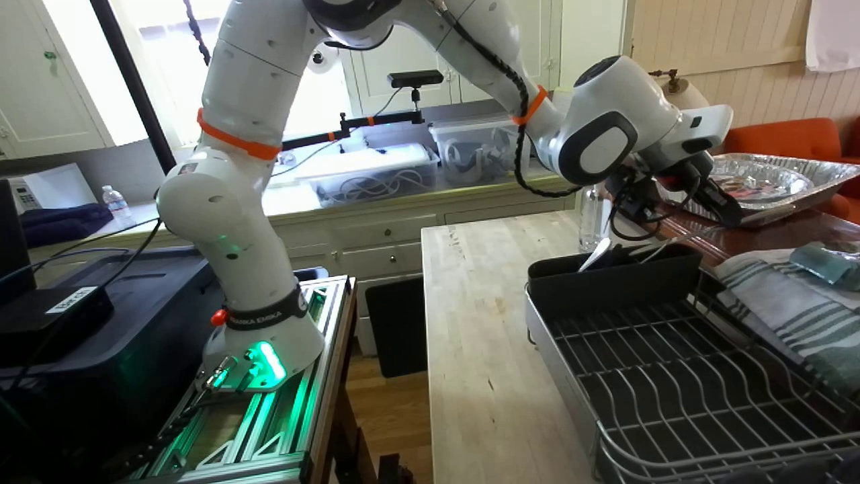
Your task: Put the knife inside the drying rack.
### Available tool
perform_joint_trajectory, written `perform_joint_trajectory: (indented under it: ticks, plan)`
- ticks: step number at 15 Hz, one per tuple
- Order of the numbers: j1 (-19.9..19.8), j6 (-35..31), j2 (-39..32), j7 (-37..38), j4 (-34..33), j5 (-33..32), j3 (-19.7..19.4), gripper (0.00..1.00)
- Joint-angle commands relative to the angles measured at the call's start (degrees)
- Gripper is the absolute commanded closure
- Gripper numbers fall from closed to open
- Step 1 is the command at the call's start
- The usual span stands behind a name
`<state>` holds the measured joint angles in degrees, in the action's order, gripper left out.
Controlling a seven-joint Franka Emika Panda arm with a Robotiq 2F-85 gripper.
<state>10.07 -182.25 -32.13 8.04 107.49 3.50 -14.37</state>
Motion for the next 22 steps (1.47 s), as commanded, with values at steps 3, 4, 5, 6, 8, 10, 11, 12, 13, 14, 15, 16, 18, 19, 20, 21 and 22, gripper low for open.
perform_joint_trajectory:
  ticks: [3,4,5,6,8,10,11,12,13,14,15,16,18,19,20,21,22]
  plan:
    - [5.13,-6.82,2.26,1.0,5.52,0.62,-4.86,0.96]
    - [5.51,-7.73,2.38,0.95,5.93,0.74,-5.07,0.96]
    - [5.87,-8.69,2.52,0.96,6.3,0.87,-5.24,0.96]
    - [6.25,-9.56,2.56,0.94,6.59,0.98,-5.53,0.96]
    - [6.65,-11.62,2.36,0.83,7.0,1.04,-5.74,0.96]
    - [7.37,-12.78,1.77,0.83,7.21,1.43,-6.59,0.96]
    - [7.04,-12.97,1.51,0.88,7.36,1.38,-6.25,0.96]
    - [6.86,-13.17,1.45,0.91,7.58,1.31,-6.07,0.96]
    - [7.04,-13.58,1.29,0.87,7.77,1.38,-6.37,0.96]
    - [7.16,-13.89,1.21,0.84,7.93,1.44,-6.58,0.96]
    - [7.27,-14.4,1.16,0.72,8.18,1.4,-6.75,0.96]
    - [7.39,-14.88,1.07,0.64,8.45,1.4,-6.89,0.96]
    - [7.79,-15.78,0.78,0.26,8.73,1.28,-7.35,0.96]
    - [8.21,-16.43,0.55,0.13,8.82,1.44,-7.82,0.96]
    - [8.99,-17.31,0.27,-0.04,8.99,1.77,-8.7,0.96]
    - [9.28,-18.24,0.24,-0.05,9.25,1.8,-9.03,0.96]
    - [9.94,-19.21,0.07,-0.03,9.41,2.16,-9.79,0.96]
